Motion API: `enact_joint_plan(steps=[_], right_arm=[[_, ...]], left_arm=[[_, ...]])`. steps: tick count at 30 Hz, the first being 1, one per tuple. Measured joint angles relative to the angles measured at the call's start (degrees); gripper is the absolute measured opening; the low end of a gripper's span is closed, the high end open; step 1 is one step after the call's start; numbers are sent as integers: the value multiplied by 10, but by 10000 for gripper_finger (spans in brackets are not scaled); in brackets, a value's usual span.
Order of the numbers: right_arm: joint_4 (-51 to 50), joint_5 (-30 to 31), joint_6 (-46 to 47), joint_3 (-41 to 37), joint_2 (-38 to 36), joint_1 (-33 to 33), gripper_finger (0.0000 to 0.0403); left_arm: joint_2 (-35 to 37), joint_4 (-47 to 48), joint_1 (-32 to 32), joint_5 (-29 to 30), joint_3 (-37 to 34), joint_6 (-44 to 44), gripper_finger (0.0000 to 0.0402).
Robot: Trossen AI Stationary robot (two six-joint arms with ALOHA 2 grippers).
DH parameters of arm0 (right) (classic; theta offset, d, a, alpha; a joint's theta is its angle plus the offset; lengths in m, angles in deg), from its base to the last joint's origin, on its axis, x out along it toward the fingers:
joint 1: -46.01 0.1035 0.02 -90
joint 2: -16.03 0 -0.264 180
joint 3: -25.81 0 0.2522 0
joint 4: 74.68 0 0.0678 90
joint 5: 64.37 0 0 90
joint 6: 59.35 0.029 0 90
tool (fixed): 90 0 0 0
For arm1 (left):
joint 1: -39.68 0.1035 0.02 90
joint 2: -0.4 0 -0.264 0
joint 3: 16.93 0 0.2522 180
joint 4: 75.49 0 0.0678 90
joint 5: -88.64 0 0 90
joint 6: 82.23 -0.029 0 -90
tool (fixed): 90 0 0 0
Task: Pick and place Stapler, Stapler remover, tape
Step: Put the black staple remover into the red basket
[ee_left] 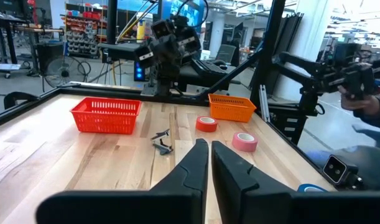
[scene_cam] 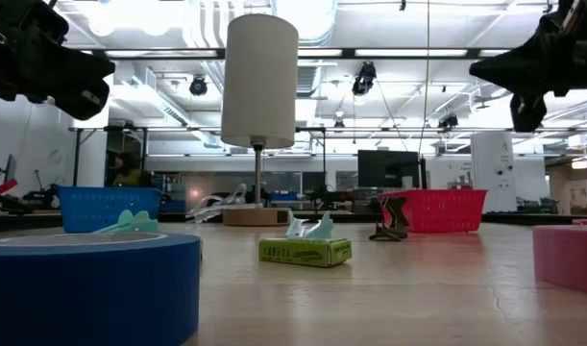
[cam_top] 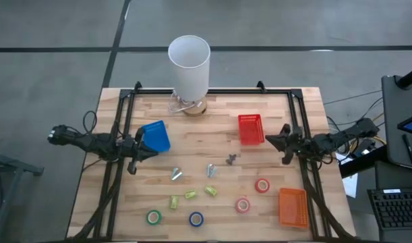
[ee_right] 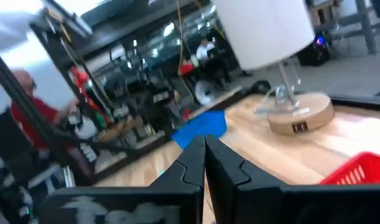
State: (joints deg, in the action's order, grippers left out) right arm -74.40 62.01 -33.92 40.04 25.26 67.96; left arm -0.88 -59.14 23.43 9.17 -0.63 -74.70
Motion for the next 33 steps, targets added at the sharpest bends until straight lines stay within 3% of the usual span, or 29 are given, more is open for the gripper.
enact_joint_plan(steps=[4,8,13,19,23,33], right_arm=[[32,-2,10,0,94,0,9],[131,-2,6,2,216,0,13],[135,-3,-4,56,374,0,50],[90,15,-96,165,560,0,123],[27,44,-109,241,664,0,157],[-181,37,-81,404,817,0,166]], left_arm=[[0,0,0,0,0,0,24],[0,0,0,0,0,0,25],[0,0,0,0,0,0,23],[0,0,0,0,0,0,25],[0,0,0,0,0,0,23],[0,0,0,0,0,0,23]])
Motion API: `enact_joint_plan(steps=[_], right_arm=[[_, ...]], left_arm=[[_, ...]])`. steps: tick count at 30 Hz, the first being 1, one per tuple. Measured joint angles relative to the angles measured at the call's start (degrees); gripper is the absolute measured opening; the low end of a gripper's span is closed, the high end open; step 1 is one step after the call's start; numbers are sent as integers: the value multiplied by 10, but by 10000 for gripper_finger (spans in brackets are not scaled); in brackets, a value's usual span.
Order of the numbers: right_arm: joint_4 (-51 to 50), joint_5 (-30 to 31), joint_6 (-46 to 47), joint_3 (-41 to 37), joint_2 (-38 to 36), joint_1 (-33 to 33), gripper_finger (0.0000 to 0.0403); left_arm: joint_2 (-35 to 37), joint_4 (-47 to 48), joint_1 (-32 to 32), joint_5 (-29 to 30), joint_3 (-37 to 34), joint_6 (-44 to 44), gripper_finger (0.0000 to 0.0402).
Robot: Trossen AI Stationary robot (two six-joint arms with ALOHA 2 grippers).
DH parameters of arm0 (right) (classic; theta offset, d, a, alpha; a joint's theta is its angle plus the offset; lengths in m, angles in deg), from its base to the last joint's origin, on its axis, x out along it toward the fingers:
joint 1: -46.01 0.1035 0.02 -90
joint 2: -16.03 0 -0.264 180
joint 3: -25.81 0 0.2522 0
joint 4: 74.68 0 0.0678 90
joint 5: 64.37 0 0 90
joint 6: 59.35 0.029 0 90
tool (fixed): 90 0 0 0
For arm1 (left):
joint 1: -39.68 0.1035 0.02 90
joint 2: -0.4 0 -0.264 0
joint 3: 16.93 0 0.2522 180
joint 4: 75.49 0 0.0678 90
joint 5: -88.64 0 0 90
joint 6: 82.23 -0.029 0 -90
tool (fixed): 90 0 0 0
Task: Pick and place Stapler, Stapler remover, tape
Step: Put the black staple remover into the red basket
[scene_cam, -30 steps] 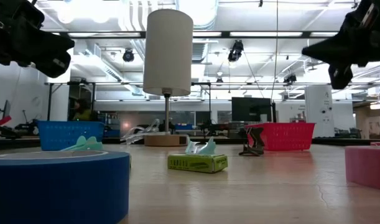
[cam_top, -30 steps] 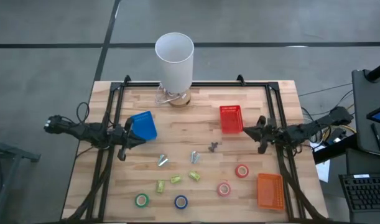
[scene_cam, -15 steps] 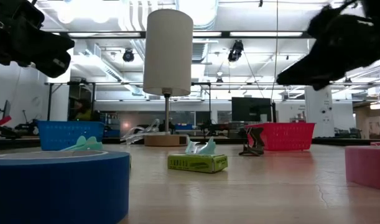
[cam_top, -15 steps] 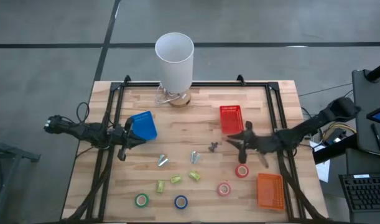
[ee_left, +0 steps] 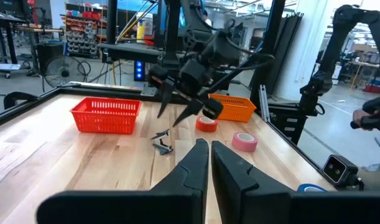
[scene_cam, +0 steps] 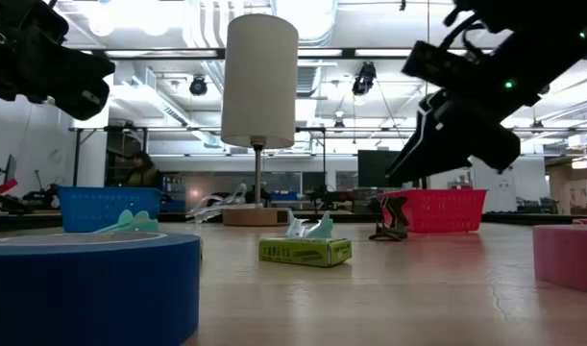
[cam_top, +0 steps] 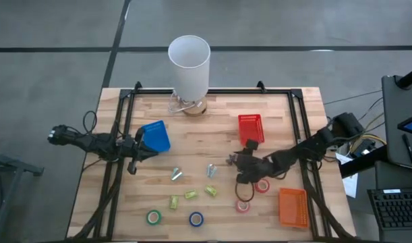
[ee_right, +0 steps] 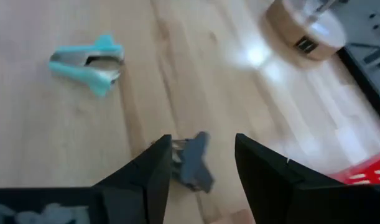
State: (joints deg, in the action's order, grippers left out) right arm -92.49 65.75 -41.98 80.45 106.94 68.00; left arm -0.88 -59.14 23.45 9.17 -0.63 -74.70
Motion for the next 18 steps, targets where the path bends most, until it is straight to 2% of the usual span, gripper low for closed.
enact_joint_plan(steps=[5,10,18], right_arm=[[-92,-19,19,52,31,1,158],[-142,-23,17,76,47,1,151],[-152,-22,14,77,49,-2,126]], left_arm=[[0,0,0,0,0,0,26],[0,0,0,0,0,0,23],[0,0,0,0,0,0,24]])
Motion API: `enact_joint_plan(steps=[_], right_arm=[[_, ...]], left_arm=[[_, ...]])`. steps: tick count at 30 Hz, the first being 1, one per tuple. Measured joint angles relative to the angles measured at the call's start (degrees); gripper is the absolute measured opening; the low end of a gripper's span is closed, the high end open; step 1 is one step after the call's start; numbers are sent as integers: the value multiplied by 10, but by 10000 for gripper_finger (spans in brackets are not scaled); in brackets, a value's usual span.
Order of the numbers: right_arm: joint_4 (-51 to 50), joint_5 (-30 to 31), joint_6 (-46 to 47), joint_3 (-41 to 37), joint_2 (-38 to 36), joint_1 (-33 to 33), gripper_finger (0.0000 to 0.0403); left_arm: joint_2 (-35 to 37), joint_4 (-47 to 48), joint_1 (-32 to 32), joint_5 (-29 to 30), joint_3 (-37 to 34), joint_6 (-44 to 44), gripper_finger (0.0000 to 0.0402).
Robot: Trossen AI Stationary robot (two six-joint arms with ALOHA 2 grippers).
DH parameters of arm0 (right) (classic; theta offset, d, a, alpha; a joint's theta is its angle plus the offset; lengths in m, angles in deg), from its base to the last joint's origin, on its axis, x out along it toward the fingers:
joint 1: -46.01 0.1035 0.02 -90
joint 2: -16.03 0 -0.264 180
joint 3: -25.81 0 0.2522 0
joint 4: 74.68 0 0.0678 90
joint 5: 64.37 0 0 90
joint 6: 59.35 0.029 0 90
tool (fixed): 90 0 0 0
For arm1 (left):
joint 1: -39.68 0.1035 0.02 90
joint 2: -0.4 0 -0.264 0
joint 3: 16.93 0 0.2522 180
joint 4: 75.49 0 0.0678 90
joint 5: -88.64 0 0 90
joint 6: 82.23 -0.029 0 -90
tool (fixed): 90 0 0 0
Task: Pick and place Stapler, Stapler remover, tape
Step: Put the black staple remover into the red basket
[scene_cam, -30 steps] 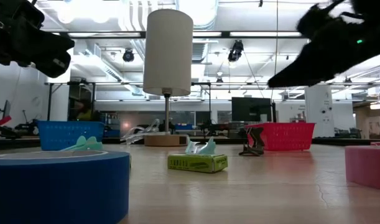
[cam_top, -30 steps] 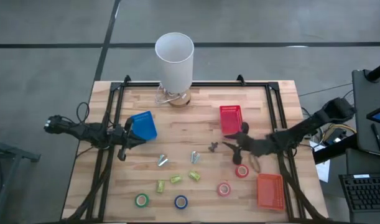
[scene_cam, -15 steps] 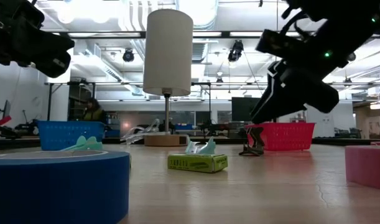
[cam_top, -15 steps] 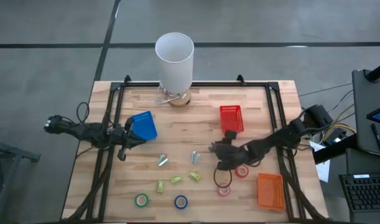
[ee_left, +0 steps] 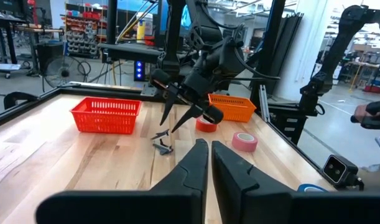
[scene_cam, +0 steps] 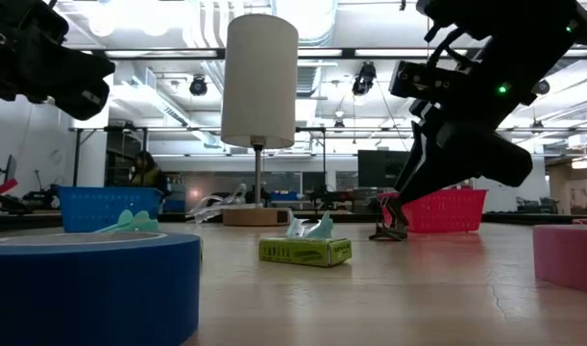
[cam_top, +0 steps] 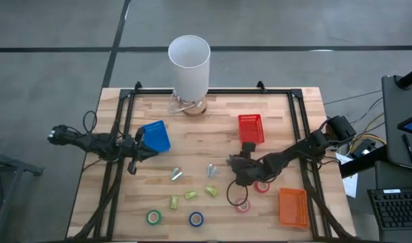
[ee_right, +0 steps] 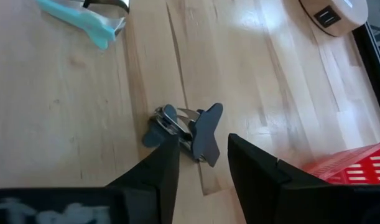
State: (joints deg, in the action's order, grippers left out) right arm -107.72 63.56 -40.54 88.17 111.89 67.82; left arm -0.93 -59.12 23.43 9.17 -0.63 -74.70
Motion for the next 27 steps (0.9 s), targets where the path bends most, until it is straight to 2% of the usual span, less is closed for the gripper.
enact_joint_plan(steps=[13,27], right_arm=[[0,-7,-13,-1,0,-5,75],[18,-15,-8,-2,26,-5,76]], left_arm=[[0,0,0,0,0,0,23],[-1,0,0,0,0,0,26]])
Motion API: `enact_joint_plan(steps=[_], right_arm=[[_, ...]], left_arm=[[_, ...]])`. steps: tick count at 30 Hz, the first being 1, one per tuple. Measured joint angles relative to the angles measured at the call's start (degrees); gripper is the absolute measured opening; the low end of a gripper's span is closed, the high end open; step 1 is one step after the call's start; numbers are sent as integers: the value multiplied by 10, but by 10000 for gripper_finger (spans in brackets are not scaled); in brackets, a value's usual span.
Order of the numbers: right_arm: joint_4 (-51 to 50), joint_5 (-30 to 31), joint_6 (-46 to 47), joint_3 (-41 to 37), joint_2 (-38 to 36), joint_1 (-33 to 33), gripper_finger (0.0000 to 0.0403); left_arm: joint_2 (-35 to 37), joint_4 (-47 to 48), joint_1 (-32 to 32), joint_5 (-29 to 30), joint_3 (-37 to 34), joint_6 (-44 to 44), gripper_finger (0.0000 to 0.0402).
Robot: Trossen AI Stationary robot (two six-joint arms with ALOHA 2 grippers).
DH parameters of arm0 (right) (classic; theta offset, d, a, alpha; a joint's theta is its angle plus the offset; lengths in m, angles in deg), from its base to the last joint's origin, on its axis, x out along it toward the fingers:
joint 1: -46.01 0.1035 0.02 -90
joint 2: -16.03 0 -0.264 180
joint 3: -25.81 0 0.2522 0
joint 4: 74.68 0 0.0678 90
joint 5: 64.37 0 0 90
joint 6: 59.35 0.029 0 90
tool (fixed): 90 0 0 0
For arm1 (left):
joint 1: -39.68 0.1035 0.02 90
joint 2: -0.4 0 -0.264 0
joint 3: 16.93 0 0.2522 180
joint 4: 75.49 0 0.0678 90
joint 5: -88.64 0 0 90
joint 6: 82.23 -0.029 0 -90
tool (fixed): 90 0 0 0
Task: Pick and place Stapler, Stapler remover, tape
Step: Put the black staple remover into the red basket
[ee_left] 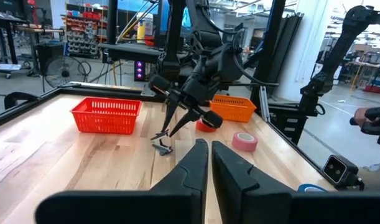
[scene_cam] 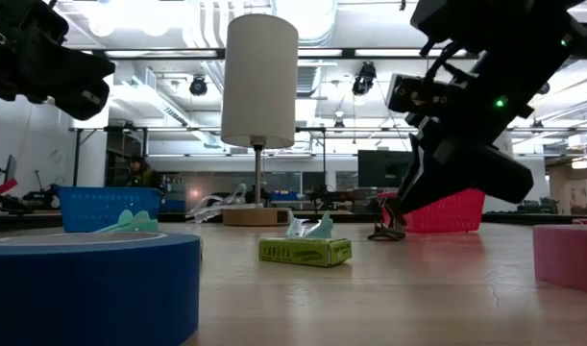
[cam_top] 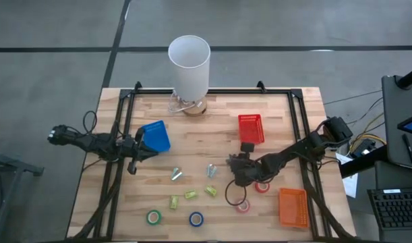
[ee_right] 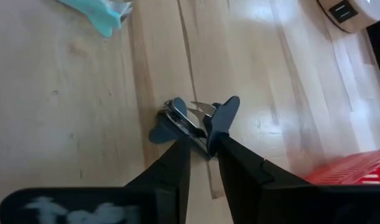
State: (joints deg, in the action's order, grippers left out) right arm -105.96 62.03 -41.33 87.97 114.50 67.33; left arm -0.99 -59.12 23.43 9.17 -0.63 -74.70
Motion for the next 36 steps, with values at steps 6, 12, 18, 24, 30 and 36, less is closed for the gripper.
enact_joint_plan(steps=[6,12,18,24,30,36], right_arm=[[-1,-1,0,0,-5,0,61],[0,9,0,0,-5,0,39],[2,15,10,1,-5,0,14],[3,15,10,1,-9,0,9],[-4,36,9,1,-41,0,8],[-36,68,19,1,-97,-11,8]], left_arm=[[0,0,0,0,0,0,23],[0,0,0,0,0,0,25],[0,0,0,0,0,0,24],[0,0,0,0,0,0,24],[-1,0,0,0,0,0,25],[-1,0,0,0,0,0,23]])
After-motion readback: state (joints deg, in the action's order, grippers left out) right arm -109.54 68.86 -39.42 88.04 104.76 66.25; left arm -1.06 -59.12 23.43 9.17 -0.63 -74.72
